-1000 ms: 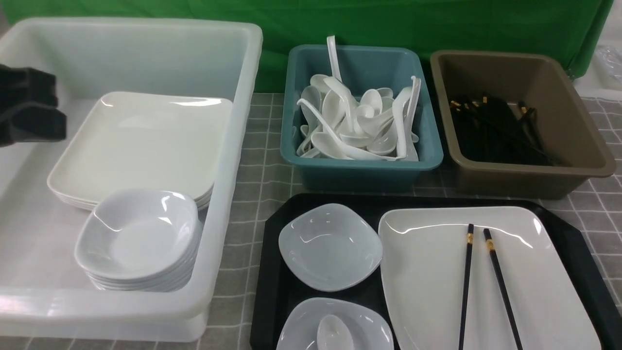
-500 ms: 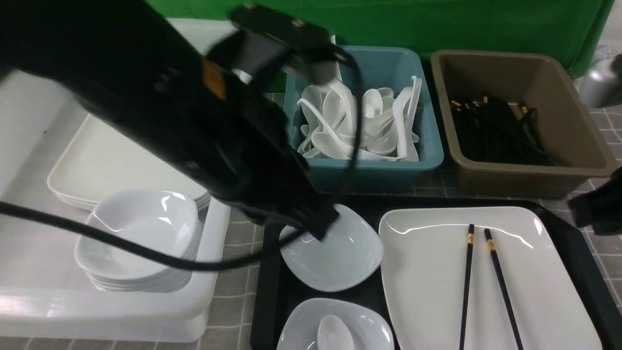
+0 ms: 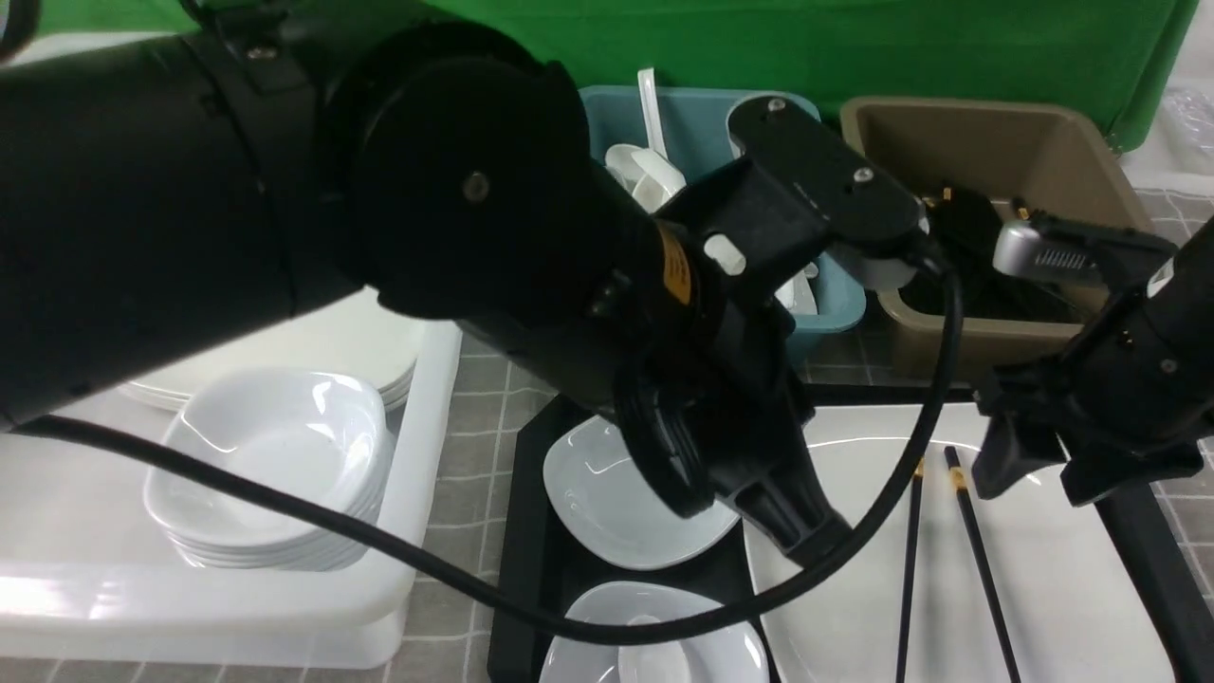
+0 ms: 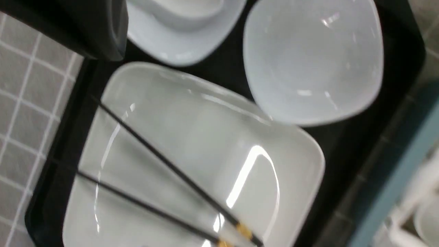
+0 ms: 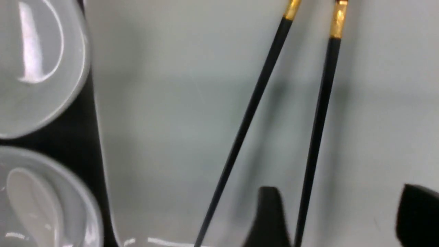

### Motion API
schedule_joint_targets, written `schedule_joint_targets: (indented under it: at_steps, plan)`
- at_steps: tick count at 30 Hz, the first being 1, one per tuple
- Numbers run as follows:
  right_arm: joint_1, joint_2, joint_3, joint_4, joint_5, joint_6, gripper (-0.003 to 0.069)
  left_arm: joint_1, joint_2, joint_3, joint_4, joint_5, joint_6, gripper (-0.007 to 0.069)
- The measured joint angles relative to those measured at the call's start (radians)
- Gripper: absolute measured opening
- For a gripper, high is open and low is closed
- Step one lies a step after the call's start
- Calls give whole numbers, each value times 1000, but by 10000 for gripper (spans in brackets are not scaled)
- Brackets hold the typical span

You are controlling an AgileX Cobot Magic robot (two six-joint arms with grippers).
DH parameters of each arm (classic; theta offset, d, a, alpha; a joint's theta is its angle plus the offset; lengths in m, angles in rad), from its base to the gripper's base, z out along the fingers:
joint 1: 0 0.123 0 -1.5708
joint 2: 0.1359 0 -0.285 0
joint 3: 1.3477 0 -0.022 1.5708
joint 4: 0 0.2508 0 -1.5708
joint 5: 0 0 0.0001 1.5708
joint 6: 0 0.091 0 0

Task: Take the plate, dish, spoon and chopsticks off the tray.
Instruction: Use the right arm to grab a pair of chopsticks from the plate

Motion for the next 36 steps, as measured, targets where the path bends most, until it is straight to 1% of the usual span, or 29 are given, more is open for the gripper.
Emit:
schedule_joint_targets:
  at_steps: [1,2,3,9,14,16,22,32,34,36]
  plan:
    - [7,26,0,-4,-31,12,630,0,0,0,5,-15,1,2]
    - [14,51,0,-8,-61,23,659,0,0,0,10,-22,1,2]
    - [19,62,0,-9,-72,27,670,0,0,0,10,-23,1,2]
    - [51,159,0,-9,-131,48,690,0,0,0,14,-23,2,2]
    - [58,214,0,-9,-151,52,685,0,0,0,14,-23,2,2]
    - [58,230,0,-10,-151,54,673,0,0,0,14,-23,2,2]
    - [76,238,-1,-11,-165,71,581,0,0,0,14,-13,2,2]
    - [77,262,-2,-14,-173,74,575,0,0,0,10,-12,2,2]
    - [77,264,-2,-15,-173,74,539,0,0,0,6,-10,2,2]
    - [77,264,-2,-18,-169,74,468,0,0,0,6,-8,3,2]
